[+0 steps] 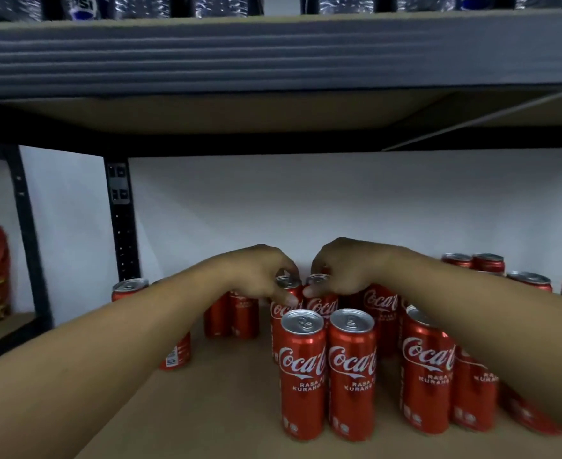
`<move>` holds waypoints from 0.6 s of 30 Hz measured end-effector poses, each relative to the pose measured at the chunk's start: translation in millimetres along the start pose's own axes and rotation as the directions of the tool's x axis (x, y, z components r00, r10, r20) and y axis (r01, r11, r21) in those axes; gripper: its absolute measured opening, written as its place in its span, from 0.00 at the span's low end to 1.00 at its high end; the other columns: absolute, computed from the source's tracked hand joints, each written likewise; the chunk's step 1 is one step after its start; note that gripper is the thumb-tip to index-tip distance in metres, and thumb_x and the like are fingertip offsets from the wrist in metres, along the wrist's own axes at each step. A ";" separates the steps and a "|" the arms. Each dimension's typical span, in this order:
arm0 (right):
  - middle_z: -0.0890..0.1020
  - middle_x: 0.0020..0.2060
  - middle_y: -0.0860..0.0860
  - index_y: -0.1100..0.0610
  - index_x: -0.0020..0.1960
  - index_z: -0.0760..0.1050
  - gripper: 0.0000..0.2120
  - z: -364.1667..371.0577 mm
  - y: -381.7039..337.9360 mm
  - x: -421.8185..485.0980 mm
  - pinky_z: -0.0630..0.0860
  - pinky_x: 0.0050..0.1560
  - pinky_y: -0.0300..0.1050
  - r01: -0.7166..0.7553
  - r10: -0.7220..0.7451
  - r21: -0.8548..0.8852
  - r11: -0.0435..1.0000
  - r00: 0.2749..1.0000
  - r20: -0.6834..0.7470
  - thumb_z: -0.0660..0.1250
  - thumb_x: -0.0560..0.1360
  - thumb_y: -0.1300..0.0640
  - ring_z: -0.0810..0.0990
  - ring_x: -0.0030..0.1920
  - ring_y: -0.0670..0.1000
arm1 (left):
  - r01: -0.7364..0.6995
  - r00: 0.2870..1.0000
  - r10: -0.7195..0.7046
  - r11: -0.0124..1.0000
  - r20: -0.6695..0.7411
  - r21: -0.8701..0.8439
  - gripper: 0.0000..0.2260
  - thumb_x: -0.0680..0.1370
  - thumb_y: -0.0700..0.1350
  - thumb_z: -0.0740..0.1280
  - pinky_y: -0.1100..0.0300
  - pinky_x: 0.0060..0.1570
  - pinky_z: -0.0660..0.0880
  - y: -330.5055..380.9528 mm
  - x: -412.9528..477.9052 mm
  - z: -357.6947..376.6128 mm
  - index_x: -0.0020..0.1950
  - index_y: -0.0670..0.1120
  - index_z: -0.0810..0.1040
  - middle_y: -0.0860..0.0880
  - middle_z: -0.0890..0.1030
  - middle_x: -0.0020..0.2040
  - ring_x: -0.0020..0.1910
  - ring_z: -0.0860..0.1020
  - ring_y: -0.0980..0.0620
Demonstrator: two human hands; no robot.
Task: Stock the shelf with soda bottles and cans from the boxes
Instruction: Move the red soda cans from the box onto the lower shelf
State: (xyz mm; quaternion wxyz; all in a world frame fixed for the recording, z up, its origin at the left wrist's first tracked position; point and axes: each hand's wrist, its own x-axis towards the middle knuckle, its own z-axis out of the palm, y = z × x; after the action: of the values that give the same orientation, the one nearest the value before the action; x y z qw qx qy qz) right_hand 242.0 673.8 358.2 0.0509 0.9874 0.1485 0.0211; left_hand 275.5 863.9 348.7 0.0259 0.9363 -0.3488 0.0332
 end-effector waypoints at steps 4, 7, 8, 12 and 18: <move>0.81 0.62 0.46 0.49 0.68 0.76 0.26 -0.7 8.3 -5.6 0.77 0.61 0.49 0.044 -0.045 0.023 0.999 0.999 0.020 0.69 0.76 0.36 0.79 0.60 0.50 | -0.007 1.000 0.007 1.000 -0.012 -0.014 0.24 0.75 0.60 0.73 0.56 0.57 0.76 0.2 5.5 2.0 0.68 0.53 0.78 0.55 0.81 0.64 0.59 0.78 0.53; 0.78 0.66 0.46 0.48 0.71 0.73 0.26 -2.3 10.4 -7.1 0.74 0.60 0.47 0.070 -0.070 0.058 0.996 0.998 -0.007 0.72 0.76 0.44 0.76 0.63 0.50 | -0.009 1.000 0.009 1.000 -0.028 -0.025 0.23 0.76 0.60 0.73 0.57 0.55 0.76 0.0 8.5 4.2 0.68 0.53 0.78 0.56 0.82 0.63 0.56 0.79 0.55; 0.78 0.64 0.46 0.48 0.69 0.74 0.24 -1.2 11.3 -6.1 0.75 0.59 0.46 0.073 -0.072 0.061 0.995 0.997 -0.023 0.73 0.75 0.44 0.77 0.61 0.50 | -0.013 0.999 0.012 1.000 -0.032 -0.027 0.22 0.76 0.60 0.73 0.58 0.54 0.76 0.5 9.7 4.5 0.67 0.53 0.79 0.56 0.82 0.62 0.55 0.79 0.56; 0.80 0.60 0.47 0.50 0.65 0.77 0.23 5.5 16.1 -1.3 0.79 0.59 0.50 0.038 -0.033 0.079 0.996 0.998 -0.061 0.73 0.74 0.41 0.79 0.57 0.50 | -0.015 0.999 0.013 0.999 -0.033 -0.047 0.20 0.76 0.59 0.73 0.59 0.51 0.75 3.4 12.9 5.0 0.66 0.54 0.80 0.57 0.83 0.59 0.49 0.79 0.59; 0.81 0.62 0.49 0.51 0.68 0.76 0.28 12.7 19.7 3.5 0.78 0.61 0.51 0.007 -0.001 0.079 0.997 0.997 -0.082 0.72 0.74 0.38 0.80 0.59 0.51 | 0.007 0.997 -0.011 0.999 -0.072 -0.044 0.20 0.77 0.58 0.73 0.59 0.50 0.73 5.6 14.4 10.8 0.67 0.54 0.79 0.56 0.82 0.61 0.53 0.78 0.56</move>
State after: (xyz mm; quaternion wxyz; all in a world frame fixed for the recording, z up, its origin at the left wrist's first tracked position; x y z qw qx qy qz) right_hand 251.9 654.9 347.8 0.0058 0.9866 0.1531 0.0556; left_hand 283.2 849.5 339.2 0.0590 0.9352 -0.3441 0.0593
